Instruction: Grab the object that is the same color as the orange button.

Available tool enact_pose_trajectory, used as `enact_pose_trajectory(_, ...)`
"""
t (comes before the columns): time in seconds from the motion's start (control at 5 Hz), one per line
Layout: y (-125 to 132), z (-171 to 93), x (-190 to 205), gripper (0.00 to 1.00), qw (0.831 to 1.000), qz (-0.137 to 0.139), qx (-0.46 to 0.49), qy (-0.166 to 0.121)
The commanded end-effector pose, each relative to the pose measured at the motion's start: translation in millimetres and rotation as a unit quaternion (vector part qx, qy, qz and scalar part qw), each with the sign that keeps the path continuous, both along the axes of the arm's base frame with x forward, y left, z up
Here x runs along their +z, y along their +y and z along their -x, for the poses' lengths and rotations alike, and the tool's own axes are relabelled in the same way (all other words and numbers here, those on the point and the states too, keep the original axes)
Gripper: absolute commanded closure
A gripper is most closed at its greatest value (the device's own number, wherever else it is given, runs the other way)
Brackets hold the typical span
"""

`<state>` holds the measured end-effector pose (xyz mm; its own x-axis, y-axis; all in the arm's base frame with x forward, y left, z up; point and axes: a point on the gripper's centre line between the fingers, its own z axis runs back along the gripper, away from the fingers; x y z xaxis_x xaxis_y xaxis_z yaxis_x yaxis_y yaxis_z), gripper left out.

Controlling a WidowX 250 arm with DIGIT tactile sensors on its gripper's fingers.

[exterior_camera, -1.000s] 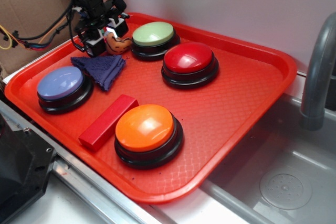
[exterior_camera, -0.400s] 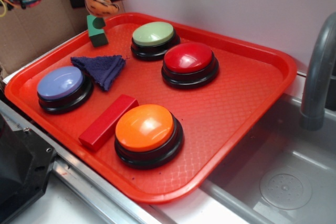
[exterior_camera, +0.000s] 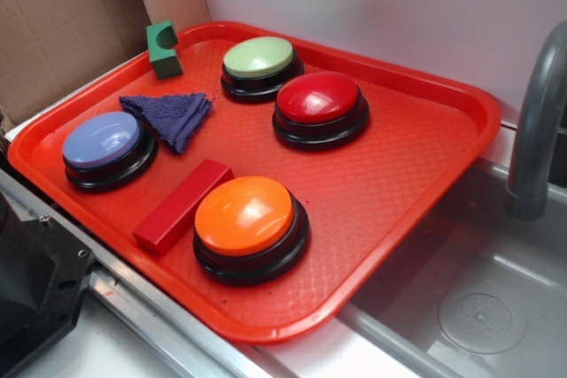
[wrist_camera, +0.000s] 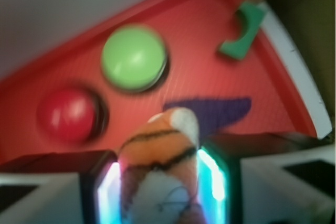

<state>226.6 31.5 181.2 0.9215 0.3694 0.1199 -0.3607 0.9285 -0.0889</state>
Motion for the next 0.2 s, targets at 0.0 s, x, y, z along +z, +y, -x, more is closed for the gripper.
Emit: enact_pose_trajectory(0.0,25.4,2.7,8.7,1.00,0.997,-0.026,-0.027,-0.067)
